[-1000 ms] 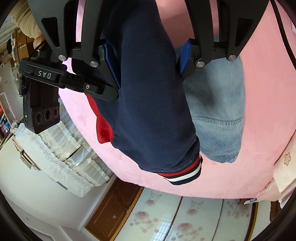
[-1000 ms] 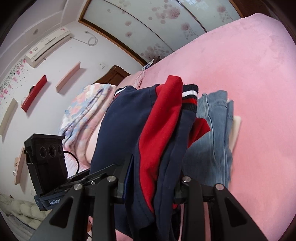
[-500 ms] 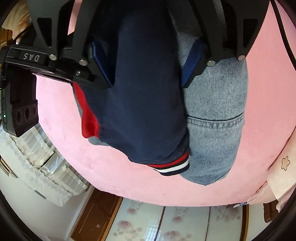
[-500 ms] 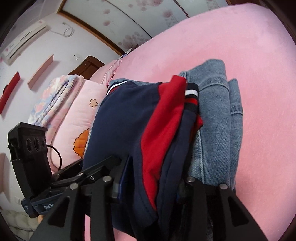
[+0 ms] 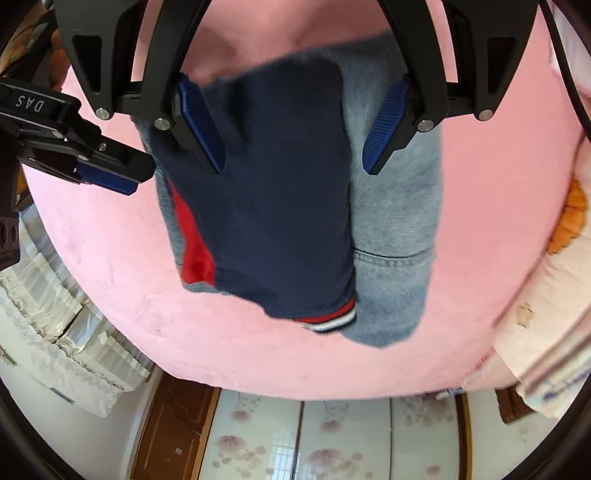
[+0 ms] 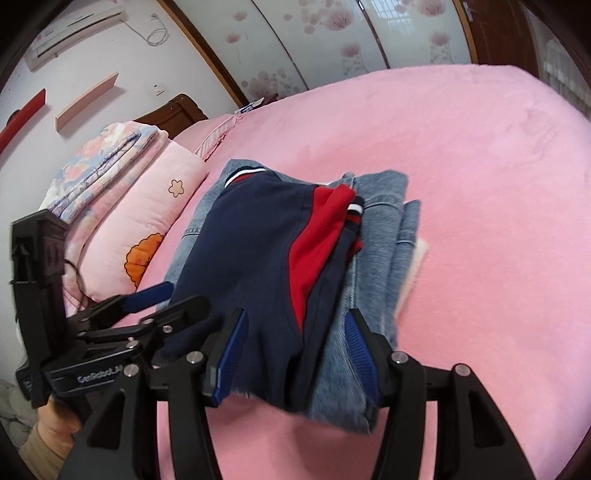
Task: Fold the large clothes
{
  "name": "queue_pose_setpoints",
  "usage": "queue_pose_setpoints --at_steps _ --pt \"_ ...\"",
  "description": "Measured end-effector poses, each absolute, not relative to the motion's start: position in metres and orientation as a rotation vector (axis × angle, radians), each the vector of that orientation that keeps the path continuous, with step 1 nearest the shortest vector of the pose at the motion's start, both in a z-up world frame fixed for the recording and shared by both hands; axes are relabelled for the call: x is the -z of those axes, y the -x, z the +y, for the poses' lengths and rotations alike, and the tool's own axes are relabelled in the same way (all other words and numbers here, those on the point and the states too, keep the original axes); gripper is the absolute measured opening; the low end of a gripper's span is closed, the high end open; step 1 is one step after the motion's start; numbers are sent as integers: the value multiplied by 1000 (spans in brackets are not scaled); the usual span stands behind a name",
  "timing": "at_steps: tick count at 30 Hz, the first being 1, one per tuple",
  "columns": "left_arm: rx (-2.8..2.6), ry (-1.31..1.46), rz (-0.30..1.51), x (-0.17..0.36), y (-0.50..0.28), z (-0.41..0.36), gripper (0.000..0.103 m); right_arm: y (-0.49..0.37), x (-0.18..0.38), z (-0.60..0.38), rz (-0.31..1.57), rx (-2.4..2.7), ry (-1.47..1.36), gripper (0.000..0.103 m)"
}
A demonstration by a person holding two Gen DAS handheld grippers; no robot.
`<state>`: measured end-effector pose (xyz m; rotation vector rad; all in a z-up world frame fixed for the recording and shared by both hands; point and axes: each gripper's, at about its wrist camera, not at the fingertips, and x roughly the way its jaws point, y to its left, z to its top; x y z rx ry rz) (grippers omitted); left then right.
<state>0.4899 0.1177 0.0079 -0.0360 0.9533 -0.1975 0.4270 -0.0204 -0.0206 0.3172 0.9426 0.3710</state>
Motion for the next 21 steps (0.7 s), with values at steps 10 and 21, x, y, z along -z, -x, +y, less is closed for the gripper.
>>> queue_pose_setpoints --at_steps 10,21 --pt "124 -11 863 -76 -400 92 85 -350 -39 -37 879 -331 -249 55" --pt "138 -38 796 -130 -281 47 88 -239 -89 -78 809 -253 -169 55"
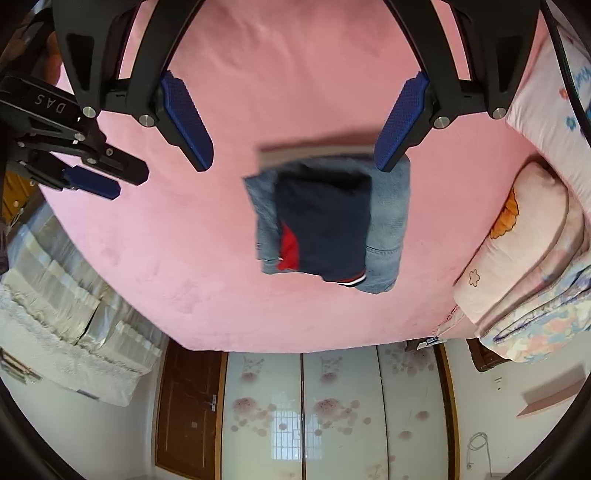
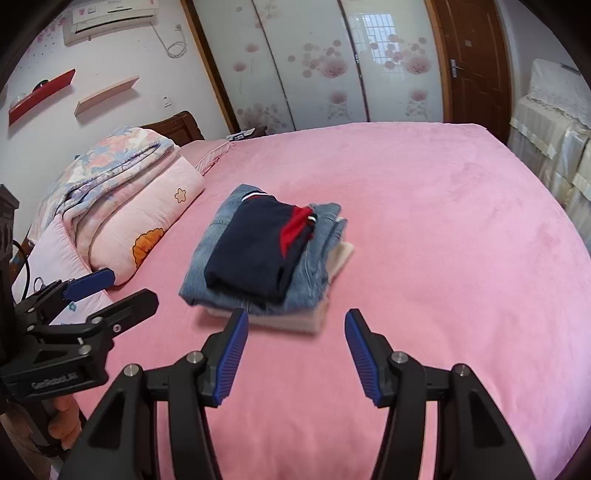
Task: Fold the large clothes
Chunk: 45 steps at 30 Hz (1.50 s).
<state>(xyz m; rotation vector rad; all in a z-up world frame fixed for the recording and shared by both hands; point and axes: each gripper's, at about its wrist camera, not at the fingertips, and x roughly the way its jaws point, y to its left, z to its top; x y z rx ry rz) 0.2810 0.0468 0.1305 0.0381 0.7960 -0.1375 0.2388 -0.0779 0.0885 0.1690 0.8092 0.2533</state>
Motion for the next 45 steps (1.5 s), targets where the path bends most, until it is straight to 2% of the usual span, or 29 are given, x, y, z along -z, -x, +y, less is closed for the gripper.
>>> queue_pose_setpoints --at_steps 7,22,32,45 --pt "151 -16 796 -133 -203 19 89 -156 -93 -97 803 -227 -156 55" --pt "119 71 851 -79 -80 -14 89 -20 -52 -129 818 -73 -141 55" --pt "110 54 908 -55 -46 -30 89 11 -40 -141 838 -52 -189 55" --pt "113 36 936 -44 -41 -36 89 26 -23 -133 874 -49 -179 56"
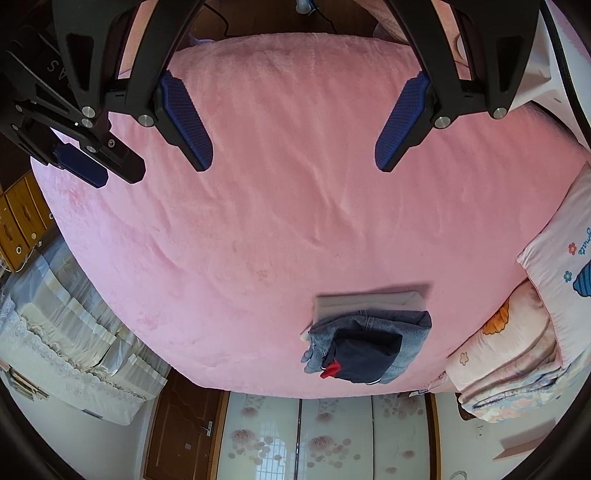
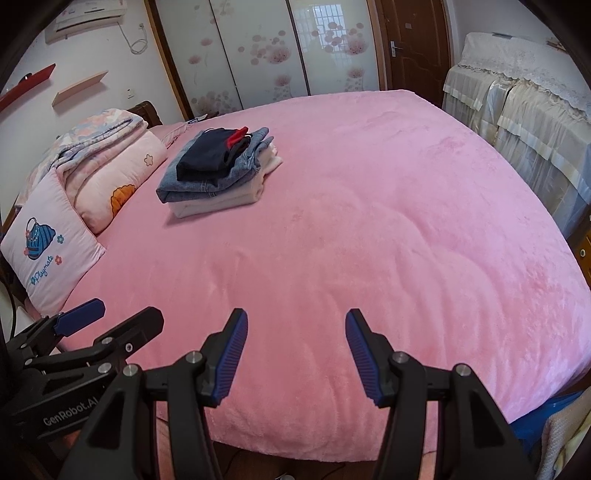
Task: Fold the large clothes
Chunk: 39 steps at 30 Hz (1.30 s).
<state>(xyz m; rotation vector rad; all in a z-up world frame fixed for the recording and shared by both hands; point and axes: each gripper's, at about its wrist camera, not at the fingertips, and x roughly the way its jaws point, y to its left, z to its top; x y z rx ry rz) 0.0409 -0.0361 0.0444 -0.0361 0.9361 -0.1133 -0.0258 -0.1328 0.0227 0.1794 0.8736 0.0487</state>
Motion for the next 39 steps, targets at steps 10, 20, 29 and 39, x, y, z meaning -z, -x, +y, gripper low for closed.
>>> queue_pose_setpoints --at_steps 10,20,29,39 --pt "105 30 939 -42 -41 -39 89 27 -20 -130 886 -27 -180 56" --pt "95 25 946 -40 -41 -40 89 27 -18 -126 889 -20 -175 56" --pt "92 27 955 -38 -41 -40 89 26 -14 -126 898 -18 -181 56" --pt "79 28 962 -36 -42 -43 89 27 -11 -124 893 -20 -181 56"
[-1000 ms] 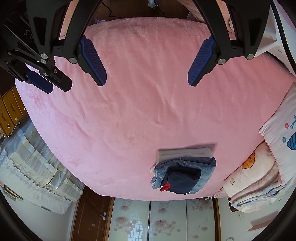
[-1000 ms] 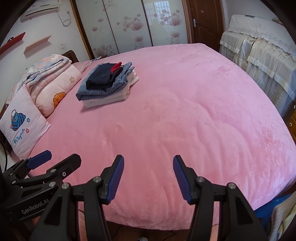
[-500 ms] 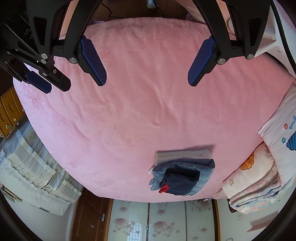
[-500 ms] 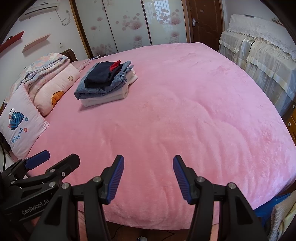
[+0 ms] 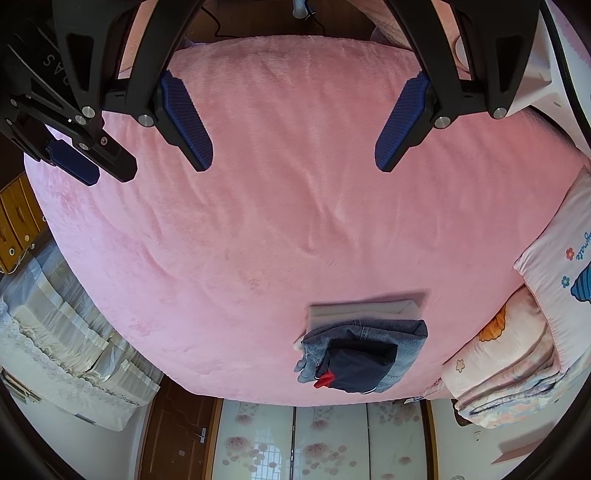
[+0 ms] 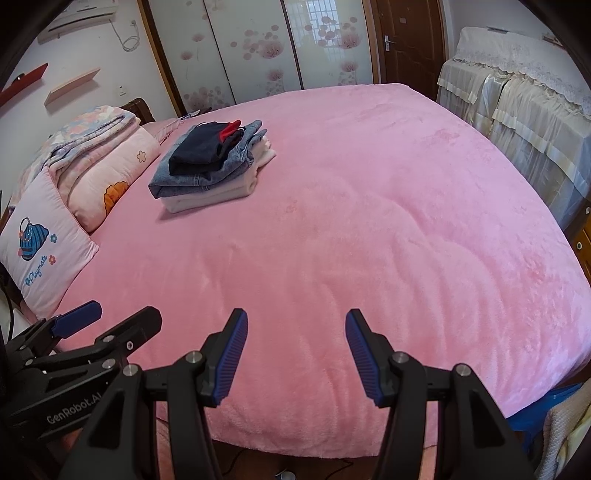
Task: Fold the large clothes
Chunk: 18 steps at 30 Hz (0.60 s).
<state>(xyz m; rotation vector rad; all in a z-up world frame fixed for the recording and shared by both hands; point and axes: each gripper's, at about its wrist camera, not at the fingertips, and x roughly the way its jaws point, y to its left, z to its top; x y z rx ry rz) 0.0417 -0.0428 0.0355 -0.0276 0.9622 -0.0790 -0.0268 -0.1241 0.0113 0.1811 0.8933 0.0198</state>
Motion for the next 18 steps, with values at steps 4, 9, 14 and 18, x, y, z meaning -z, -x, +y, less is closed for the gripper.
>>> queue_pose_setpoints --at_steps 4,9,14,18 --pt "79 26 961 -36 -42 -43 89 27 -12 -124 891 -20 -183 56" --pt "76 22 960 -37 -41 -42 89 27 -12 -124 891 -20 -183 56" --pt "76 23 960 -38 -40 -42 89 27 -12 -124 892 -20 -183 56" --pt "79 21 960 -38 -40 -42 89 27 -12 -124 891 -18 -181 56"
